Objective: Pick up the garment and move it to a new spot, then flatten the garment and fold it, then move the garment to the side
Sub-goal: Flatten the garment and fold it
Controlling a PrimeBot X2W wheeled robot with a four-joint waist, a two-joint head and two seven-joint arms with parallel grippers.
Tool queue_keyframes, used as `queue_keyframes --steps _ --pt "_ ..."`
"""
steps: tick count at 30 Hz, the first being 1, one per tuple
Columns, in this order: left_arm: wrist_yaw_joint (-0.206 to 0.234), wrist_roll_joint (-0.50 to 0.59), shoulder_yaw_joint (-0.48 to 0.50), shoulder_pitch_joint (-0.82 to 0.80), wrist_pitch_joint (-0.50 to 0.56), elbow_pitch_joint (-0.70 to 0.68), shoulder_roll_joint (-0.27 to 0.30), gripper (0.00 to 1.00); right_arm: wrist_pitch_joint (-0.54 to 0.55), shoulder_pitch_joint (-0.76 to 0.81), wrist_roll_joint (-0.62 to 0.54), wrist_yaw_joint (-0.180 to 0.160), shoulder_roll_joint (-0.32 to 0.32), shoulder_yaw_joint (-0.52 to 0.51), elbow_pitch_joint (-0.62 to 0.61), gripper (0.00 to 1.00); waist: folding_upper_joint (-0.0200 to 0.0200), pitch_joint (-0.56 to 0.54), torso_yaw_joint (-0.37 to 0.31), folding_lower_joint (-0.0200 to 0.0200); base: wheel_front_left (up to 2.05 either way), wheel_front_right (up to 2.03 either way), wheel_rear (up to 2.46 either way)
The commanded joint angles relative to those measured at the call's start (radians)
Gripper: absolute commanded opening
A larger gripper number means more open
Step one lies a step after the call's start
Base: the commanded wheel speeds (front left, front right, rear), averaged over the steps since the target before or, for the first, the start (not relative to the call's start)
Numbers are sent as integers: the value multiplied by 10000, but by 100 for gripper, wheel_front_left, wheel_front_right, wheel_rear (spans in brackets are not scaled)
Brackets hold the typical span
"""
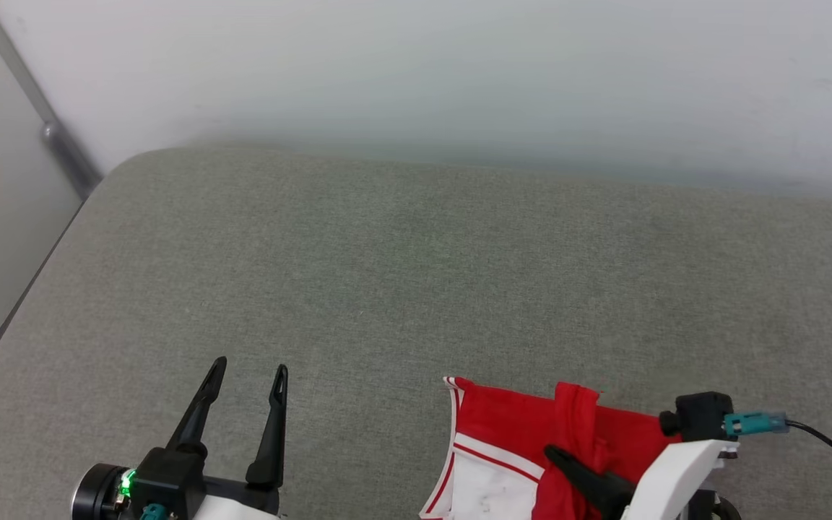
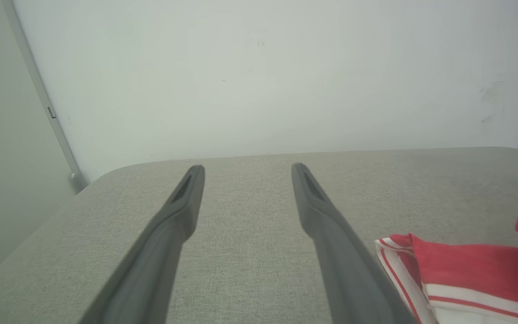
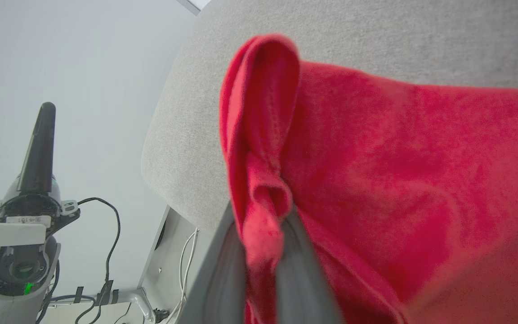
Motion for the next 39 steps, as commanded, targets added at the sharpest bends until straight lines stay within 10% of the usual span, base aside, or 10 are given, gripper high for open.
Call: queue_keyframes --steps 1,9,10,11,25,39 --pt "-28 67 -16 -98 -23 -2 -19 100 -184 -265 26 0 27 212 257 0 0 36 120 0 0 0 0" --pt "-44 66 -28 -190 -24 69 -47 100 -867 -875 -41 0 24 945 1650 0 0 167 411 0 0 0 0" --pt "-45 66 -26 -205 -25 79 -53 100 -954 -961 -171 0 24 1041 1759 37 0 184 433 0 0 0 0" --pt "-48 68 -30 -226 -25 83 -58 100 -1004 -1010 -244 0 26 1142 1853 100 0 201 449 0 0 0 0" --pt "-76 44 8 -128 -24 134 -74 100 -1197 -1748 -1153 0 3 1235 1045 100 0 -31 -163 0 0 0 0" --pt "-73 -38 -8 -312 -24 211 -47 100 -5083 -1495 -5071 -2 -2445 -859 -447 100 0 -136 -1085 0 0 0 0"
